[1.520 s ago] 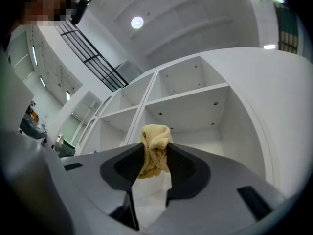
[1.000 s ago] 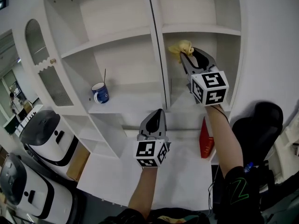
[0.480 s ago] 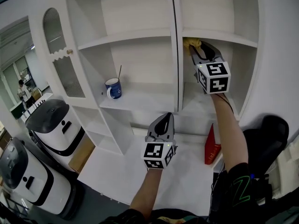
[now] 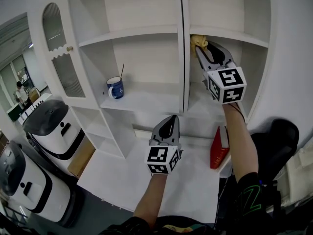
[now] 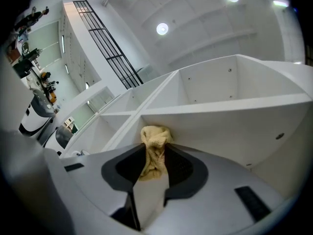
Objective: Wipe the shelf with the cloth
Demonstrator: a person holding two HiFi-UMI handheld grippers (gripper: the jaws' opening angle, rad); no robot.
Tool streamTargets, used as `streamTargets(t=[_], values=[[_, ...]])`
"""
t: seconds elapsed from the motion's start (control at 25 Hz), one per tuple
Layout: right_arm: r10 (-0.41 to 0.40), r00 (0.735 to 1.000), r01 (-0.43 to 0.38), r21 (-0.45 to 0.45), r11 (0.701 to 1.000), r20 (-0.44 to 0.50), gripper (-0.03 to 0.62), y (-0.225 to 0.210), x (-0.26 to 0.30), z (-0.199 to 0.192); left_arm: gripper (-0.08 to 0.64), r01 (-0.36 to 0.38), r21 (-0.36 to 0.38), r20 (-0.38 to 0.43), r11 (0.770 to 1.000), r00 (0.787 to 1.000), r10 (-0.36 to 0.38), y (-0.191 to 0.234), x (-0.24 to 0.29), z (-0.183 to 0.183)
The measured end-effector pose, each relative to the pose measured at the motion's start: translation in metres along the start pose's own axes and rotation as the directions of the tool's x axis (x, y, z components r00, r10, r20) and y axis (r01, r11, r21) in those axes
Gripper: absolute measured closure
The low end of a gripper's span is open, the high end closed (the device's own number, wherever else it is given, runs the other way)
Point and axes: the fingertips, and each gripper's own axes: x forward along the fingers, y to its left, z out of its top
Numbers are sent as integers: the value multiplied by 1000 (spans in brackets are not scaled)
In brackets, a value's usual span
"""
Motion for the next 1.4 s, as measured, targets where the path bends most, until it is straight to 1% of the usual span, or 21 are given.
streamTargets(t=[0.24,0.44,0.52,0.6,0.72,0.84,0.96,1.08,1.2,1.4], values=[[42,996,-42,-11,999,73,468,15,-23,21,566,9,6,5,1000,1000,-9,-6,2,4],[85,986,-80,-39,996,144,466,23,-42,39,566,19,10,-2,1000,1000,-19,-16,4,1],[82,982,-77,-37,996,173,464,22,-53,44,566,20,12,-8,1000,1000,-20,-18,3,0],[65,981,-62,-24,998,182,463,17,-62,42,566,20,15,-14,1000,1000,-19,-19,2,-2],[27,991,-27,-4,1000,134,462,5,-66,23,566,16,18,-19,1000,1000,-15,-18,1,-3],[7,999,-8,17,1000,33,462,-7,-60,-10,566,15,19,-17,1000,1000,-15,-19,1,-2],[15,998,-13,33,999,-56,462,-11,-48,-41,566,15,26,-17,1000,1000,-14,-19,-1,-1],[32,991,-27,39,999,-129,460,-5,-35,-65,566,13,28,-26,1000,1000,-13,-16,-2,-3],[55,986,-47,50,998,-160,460,2,-24,-78,566,12,34,-31,999,999,-11,-14,-2,-4],[94,980,-88,40,995,-177,460,12,-13,-81,566,7,40,-38,999,999,-5,-10,-5,-5]])
